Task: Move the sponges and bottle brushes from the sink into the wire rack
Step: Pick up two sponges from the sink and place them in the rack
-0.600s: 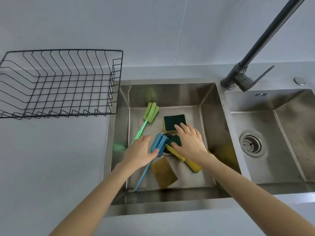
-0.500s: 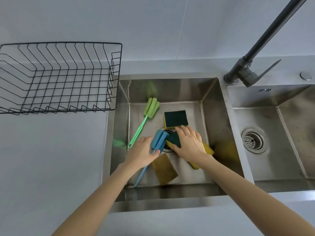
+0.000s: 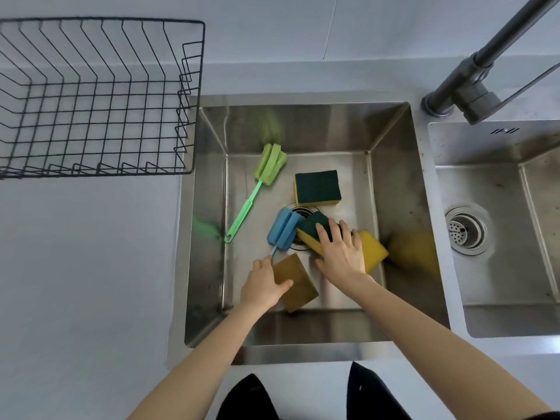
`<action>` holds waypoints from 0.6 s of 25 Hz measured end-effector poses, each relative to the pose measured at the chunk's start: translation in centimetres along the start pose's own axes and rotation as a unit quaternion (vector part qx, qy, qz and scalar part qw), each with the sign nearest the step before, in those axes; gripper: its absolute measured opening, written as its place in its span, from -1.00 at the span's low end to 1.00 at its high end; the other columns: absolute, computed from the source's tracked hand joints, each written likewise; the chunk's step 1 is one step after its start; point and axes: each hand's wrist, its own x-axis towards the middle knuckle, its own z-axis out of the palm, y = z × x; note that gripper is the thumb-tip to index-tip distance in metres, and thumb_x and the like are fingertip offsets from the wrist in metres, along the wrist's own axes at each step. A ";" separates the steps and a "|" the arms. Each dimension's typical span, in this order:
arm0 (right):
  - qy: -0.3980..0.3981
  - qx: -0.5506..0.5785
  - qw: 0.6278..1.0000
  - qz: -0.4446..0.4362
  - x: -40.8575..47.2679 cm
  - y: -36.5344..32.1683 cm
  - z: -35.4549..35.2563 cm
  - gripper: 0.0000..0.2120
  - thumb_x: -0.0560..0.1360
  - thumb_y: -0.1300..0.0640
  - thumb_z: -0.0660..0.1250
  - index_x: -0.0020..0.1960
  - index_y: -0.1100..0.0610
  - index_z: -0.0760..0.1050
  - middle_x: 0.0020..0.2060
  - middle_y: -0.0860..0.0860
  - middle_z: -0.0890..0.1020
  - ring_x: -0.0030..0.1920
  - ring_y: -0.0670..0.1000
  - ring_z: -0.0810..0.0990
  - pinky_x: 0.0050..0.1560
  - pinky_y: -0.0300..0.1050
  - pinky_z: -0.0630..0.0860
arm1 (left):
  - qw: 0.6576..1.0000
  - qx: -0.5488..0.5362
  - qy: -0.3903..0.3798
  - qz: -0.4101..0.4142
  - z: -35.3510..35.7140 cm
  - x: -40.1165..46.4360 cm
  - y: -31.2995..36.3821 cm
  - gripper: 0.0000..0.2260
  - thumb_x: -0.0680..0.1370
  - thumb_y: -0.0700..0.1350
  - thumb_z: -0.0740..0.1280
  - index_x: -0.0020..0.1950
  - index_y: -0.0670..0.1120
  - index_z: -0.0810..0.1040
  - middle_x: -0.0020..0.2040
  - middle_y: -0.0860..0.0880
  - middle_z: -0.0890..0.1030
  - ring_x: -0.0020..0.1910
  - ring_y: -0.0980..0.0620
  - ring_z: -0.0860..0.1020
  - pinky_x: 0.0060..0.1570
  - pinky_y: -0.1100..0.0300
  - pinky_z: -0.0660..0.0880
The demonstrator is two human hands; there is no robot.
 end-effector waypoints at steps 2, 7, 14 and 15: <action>0.003 -0.009 1.000 0.002 0.0 0.1 0.3 -0.34 0.52 0.09 0.25 0.50 0.08 -0.02 0.51 0.13 0.08 0.50 0.19 0.02 0.47 0.13 0.05 | 1.000 -0.019 0.015 -0.008 0.4 0.0 0.3 -0.38 0.47 0.03 0.32 0.42 -0.13 0.14 0.33 -0.15 0.32 0.25 -0.10 0.43 0.17 0.09 0.43; 0.028 -0.001 1.000 -0.002 0.1 0.4 0.7 -0.39 0.53 0.15 0.21 0.50 0.08 0.03 0.49 0.14 0.13 0.47 0.20 0.09 0.45 0.12 0.09 | 0.998 -0.057 0.033 -0.021 0.9 0.2 0.3 -0.50 0.48 -0.08 0.31 0.36 -0.17 0.24 0.30 -0.15 0.33 0.20 -0.09 0.47 0.20 0.12 0.41; 0.069 0.045 0.996 0.020 -0.6 0.9 0.2 -0.45 0.52 0.06 0.21 0.46 0.11 0.14 0.40 0.12 0.30 0.39 0.15 0.27 0.40 0.03 0.22 | 0.993 -0.112 0.037 -0.018 1.2 0.5 0.0 -0.62 0.45 -0.14 0.35 0.23 -0.11 0.36 0.23 -0.16 0.40 0.16 -0.10 0.47 0.17 0.14 0.40; 0.076 0.057 0.995 0.026 -0.7 1.0 0.0 -0.45 0.52 0.04 0.22 0.45 0.12 0.15 0.38 0.13 0.33 0.36 0.15 0.31 0.38 0.02 0.26 | 0.992 -0.120 0.037 -0.015 1.2 0.4 0.0 -0.63 0.45 -0.15 0.36 0.21 -0.11 0.36 0.21 -0.17 0.43 0.14 -0.10 0.47 0.15 0.13 0.41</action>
